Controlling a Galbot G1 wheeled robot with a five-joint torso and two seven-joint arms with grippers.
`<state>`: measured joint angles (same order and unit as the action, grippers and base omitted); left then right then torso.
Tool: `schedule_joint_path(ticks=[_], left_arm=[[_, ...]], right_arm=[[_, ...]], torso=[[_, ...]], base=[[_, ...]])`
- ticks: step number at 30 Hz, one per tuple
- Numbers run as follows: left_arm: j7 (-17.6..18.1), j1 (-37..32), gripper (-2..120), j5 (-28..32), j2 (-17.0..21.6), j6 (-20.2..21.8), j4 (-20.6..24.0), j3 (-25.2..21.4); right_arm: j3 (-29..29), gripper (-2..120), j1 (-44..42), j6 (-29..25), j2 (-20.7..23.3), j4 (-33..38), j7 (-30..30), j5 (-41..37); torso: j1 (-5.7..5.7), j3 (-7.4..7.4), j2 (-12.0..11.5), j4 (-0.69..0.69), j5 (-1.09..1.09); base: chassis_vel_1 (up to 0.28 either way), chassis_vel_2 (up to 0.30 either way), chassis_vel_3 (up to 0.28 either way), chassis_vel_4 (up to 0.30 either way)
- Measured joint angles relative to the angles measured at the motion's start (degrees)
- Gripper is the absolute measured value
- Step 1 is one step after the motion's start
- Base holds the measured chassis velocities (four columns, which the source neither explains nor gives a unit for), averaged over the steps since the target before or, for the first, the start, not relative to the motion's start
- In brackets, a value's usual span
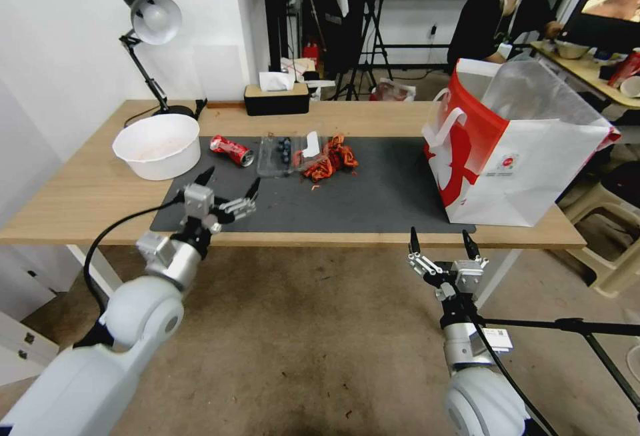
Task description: Pick up the trash from the table and place it into the takeout bag.
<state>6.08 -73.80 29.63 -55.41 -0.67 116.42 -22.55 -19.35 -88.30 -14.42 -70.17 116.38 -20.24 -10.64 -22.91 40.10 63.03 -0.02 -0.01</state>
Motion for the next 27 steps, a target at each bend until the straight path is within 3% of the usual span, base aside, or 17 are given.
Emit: schedule_joint_path(ticks=[7, 15, 27], left_arm=[[-0.17, -4.38, 100, -3.61, -4.03, -2.98, -1.3, -4.09], [-0.72, -6.29, 100, -5.91, -7.31, -6.53, -3.95, -5.53], [-1.15, -7.55, 100, -6.99, -8.48, -9.17, -6.81, -6.68]], right_arm=[[0.04, 100, -0.38, -0.42, -0.34, -0.22, -0.08, 0.44], [-0.03, 100, -0.62, -0.58, -0.34, -0.21, -0.13, 0.49], [-0.17, 100, -0.92, -0.77, -0.82, -0.28, -0.21, 0.84]], torso=[[-0.01, 0.01, 0.0, 0.02, 0.0], [-0.01, 0.0, 0.0, 0.02, 0.0], [-0.01, 0.01, 0.0, 0.02, 0.0]], base=[[0.0, 0.0, 0.0, 0.0], [0.0, 0.0, 0.0, 0.0], [0.0, 0.0, 0.0, 0.0]])
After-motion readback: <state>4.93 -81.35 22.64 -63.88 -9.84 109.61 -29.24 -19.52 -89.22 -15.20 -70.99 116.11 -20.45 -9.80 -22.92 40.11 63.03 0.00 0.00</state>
